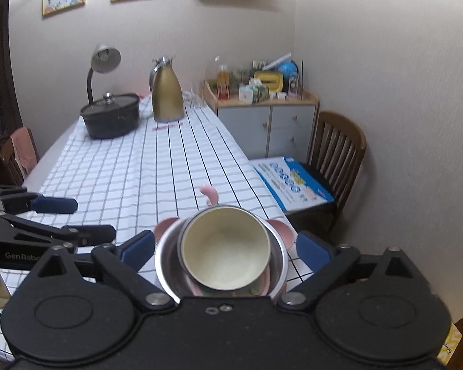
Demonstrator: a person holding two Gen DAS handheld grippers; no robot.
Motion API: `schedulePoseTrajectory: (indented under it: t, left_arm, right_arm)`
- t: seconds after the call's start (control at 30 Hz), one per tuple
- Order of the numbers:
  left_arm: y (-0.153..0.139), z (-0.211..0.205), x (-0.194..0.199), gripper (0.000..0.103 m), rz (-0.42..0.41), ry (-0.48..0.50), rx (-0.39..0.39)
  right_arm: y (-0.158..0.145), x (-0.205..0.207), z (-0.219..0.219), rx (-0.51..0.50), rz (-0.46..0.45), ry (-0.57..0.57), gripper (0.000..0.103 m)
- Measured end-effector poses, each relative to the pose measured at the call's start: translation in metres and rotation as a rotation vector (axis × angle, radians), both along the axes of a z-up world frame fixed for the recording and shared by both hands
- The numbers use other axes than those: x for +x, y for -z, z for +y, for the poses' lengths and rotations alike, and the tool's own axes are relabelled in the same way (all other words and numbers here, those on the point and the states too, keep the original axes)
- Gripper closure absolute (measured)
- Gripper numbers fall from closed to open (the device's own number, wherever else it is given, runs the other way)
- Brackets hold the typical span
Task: Organize plates and bowls
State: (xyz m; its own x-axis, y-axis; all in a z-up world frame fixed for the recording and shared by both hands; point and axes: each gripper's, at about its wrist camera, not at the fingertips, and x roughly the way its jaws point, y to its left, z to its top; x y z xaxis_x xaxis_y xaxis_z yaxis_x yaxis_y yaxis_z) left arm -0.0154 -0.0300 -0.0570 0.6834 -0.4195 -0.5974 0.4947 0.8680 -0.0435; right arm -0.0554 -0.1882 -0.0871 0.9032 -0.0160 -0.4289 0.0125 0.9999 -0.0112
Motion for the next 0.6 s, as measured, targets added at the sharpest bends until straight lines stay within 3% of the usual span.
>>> schedulePoseTrajectory:
  t: [0.3,0.37,0.4,0.6]
  left_arm:
    - [-0.004,0.016,-0.029,0.019,-0.041,-0.011,-0.018]
    - [-0.005,0.019,-0.035,0.003,-0.046,-0.014,-0.027]
    - [-0.006,0.021,-0.037,0.001,-0.049,-0.015,-0.032]
    - [-0.009,0.028,-0.049,0.000,-0.032,-0.001,-0.051]
  right_arm:
    - [-0.001,-0.034,0.018,0.016,-0.080,0.023,0.000]
    - [0.001,-0.039,0.020,0.025,-0.087,0.033,0.000]
    - [0.003,-0.042,0.021,0.030,-0.089,0.038,0.000]
    - [0.007,-0.061,0.022,0.064,-0.114,0.073,0.000]
